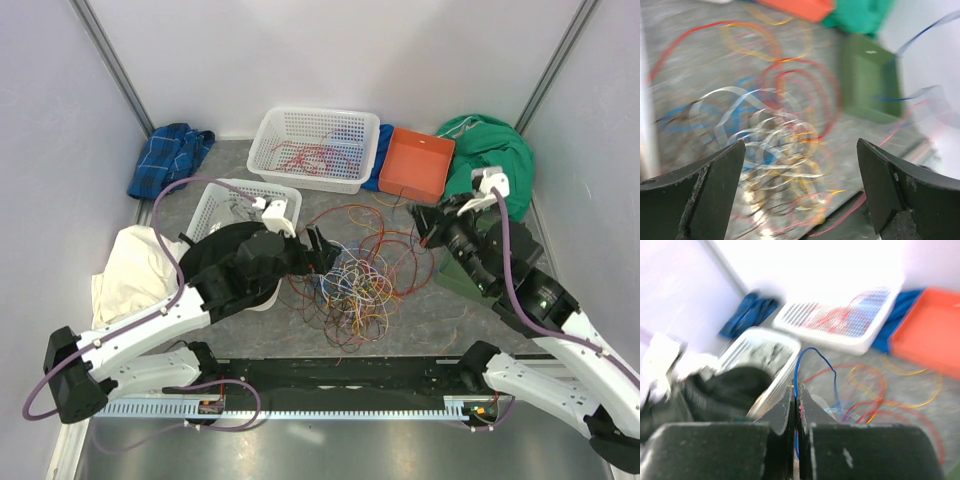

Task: Untangle the cables

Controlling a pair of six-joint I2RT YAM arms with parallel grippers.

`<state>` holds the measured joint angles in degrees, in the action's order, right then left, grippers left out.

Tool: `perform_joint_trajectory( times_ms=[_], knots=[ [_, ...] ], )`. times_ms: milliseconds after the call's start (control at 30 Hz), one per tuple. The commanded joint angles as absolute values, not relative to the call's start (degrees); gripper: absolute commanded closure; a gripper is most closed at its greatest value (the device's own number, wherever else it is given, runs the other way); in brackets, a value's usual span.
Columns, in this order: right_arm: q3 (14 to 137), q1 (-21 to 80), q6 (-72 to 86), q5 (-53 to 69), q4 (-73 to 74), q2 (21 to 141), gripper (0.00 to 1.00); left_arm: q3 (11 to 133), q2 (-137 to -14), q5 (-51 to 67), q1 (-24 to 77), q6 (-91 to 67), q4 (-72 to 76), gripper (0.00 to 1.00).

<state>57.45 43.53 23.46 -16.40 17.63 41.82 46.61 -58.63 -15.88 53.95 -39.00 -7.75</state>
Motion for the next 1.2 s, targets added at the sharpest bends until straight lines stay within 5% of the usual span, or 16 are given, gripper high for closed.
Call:
perform_joint_trajectory(
  times_ms=[0,267,533,900,1033,1133,1167],
  knots=[
    [66.69,43.33,18.55,-30.57,20.92,49.37,1.00,41.93,-54.23,-25.57,54.05,-41.12,-9.85,0.00],
    [83.49,38.93,19.16,-27.61,22.41,62.13,1.00,30.88,-51.24,-14.52,54.14,-42.11,8.84,0.00],
    [84.20,38.94,22.41,-23.03,23.29,63.28,1.00,16.08,-59.91,-5.47,54.84,-29.90,62.88,0.00],
    [85.08,38.94,23.38,-19.77,25.22,62.84,1.00,24.07,-81.90,4.38,59.94,-25.22,77.70,0.03],
    [85.34,38.85,23.03,-20.21,25.66,62.84,1.00,26.01,-86.48,7.20,60.38,-27.06,78.05,0.17],
    [86.04,38.85,22.68,-20.65,25.84,62.84,1.00,25.05,-87.71,8.26,60.47,-27.95,77.87,0.41],
    [86.22,38.93,22.59,-20.74,25.84,62.84,1.00,24.79,-87.71,8.52,60.47,-28.04,77.35,0.61]
  ],
)
